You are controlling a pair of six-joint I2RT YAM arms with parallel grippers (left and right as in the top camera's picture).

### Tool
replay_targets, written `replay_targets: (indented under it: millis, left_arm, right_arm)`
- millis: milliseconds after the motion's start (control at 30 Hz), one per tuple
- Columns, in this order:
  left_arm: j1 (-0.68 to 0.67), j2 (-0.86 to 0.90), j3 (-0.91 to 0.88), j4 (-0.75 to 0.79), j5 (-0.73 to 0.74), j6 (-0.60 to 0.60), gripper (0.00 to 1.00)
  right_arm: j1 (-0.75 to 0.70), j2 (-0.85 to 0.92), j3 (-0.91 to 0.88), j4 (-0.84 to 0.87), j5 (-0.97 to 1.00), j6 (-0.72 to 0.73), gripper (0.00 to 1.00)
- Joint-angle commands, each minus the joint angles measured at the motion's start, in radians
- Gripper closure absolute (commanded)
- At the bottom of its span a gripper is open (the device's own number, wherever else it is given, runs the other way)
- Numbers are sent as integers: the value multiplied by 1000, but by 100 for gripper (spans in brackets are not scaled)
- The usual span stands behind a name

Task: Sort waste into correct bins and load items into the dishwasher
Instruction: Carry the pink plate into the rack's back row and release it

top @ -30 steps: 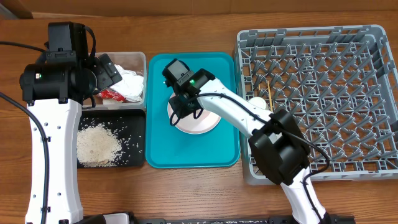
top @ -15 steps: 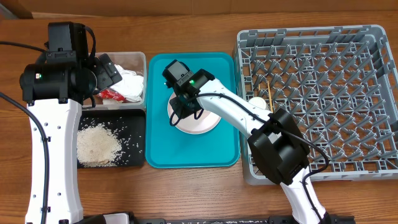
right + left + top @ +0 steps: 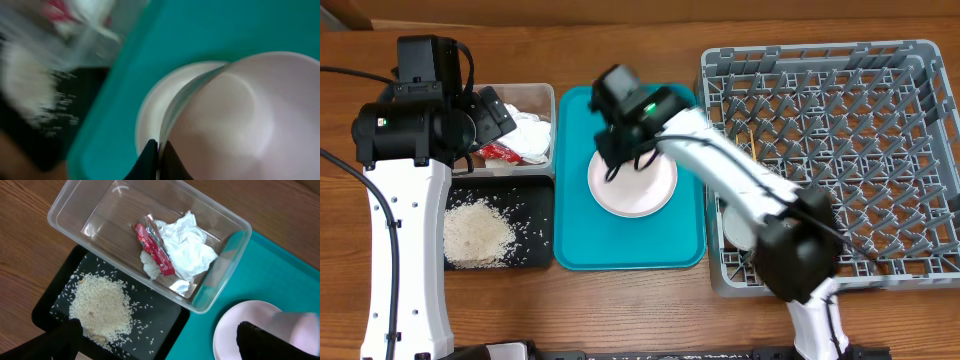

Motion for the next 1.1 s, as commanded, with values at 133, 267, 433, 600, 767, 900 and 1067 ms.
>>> replay_targets:
  millis: [133, 267, 433, 600, 767, 900, 1067]
  left_arm:
    - [-1, 3, 4, 0, 1, -3, 0]
    - [-1, 3, 4, 0, 1, -3, 0]
    - [-1, 3, 4, 0, 1, -3, 0]
    - [-1, 3, 4, 0, 1, -3, 0]
    - [-1, 3, 4, 0, 1, -3, 0]
    - [-1, 3, 4, 0, 1, -3, 0]
    - [-1, 3, 4, 0, 1, -3, 0]
  right_arm:
    - [-333, -235, 98, 15, -473, 1, 96]
    - [-531, -211, 75, 19, -808, -21, 96]
    - [-702, -149, 31, 26, -1152, -82, 96]
    - [-779, -86, -17, 26, -1276, -105, 96]
    - [-784, -61, -97, 38, -1276, -154, 96]
    - [-784, -62, -172, 86, -1276, -162, 96]
    - [-784, -61, -247, 109, -1268, -211, 96]
